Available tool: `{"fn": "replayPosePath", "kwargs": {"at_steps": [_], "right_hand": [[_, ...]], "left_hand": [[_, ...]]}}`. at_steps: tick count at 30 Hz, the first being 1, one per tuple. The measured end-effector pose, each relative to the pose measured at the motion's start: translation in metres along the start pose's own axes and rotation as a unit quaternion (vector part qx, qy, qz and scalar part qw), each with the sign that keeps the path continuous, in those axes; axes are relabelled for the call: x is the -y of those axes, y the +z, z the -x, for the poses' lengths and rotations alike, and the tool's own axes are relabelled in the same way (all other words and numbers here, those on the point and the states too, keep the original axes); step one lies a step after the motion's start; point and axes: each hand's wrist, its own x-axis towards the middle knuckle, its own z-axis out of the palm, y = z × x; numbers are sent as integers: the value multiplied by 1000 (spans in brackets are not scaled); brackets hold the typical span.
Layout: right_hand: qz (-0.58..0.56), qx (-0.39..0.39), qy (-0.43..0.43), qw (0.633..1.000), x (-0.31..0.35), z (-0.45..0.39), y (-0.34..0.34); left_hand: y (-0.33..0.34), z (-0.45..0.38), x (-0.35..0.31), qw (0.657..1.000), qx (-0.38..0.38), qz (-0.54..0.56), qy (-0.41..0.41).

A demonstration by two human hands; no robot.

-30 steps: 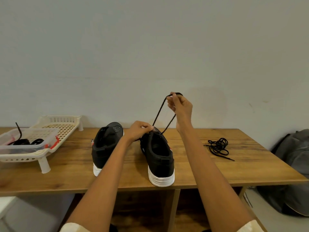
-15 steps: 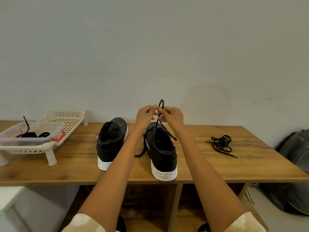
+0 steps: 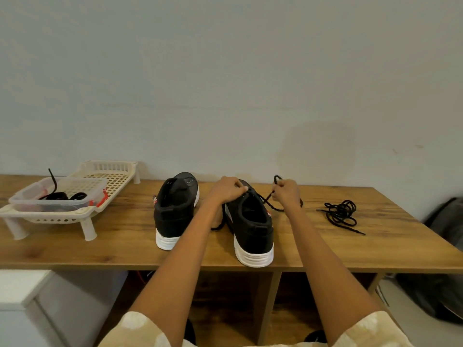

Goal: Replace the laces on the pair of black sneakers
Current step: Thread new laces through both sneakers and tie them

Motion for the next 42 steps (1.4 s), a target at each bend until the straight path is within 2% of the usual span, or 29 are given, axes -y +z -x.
{"fn": "replayPosePath", "kwargs": {"at_steps": [5,7,9,10,12,15,17,19,23,25,29,32,34,39,42], "right_hand": [[150,51,10,987,-5,1,-4],[204,14,-29,978,4,2,-3],[191,-16,-91,977,17,4,-1],[173,-4,-123,977,26,7,-1],[136,81,-159,974,41,14,2],[92,212,-162,959,52,26,9],[85,220,-157,959,50,27,12],[101,206,-141,963,49,26,12],[155,202,-154,955,44,24,14],[178,187,-165,952,43,24,17],[252,134,-196,938,47,23,17],[192,118,-180,958,50,19,13],[135,109,-159,972,53,17,11],[97,77,-191,974,64,19,16],[71,95,-200,973,67,22,18]], "left_hand": [[6,-6,5,999,-40,-16,9],[8,-8,6,997,-64,-36,10],[11,-10,7,995,-83,-61,13],[12,-11,8,993,-92,-73,12],[14,-12,8,988,-101,-114,10],[14,-13,8,984,-91,-152,-20],[11,-16,11,991,-88,-81,-64],[9,-20,19,991,-86,38,-99],[5,-17,18,960,-74,220,-157],[5,-16,16,959,-71,232,-146],[7,-10,12,970,-69,221,-71],[5,-3,9,979,-14,201,-27],[7,-2,10,979,11,202,-27],[8,-2,12,963,7,267,-34],[11,0,9,932,-36,354,-68]]}}
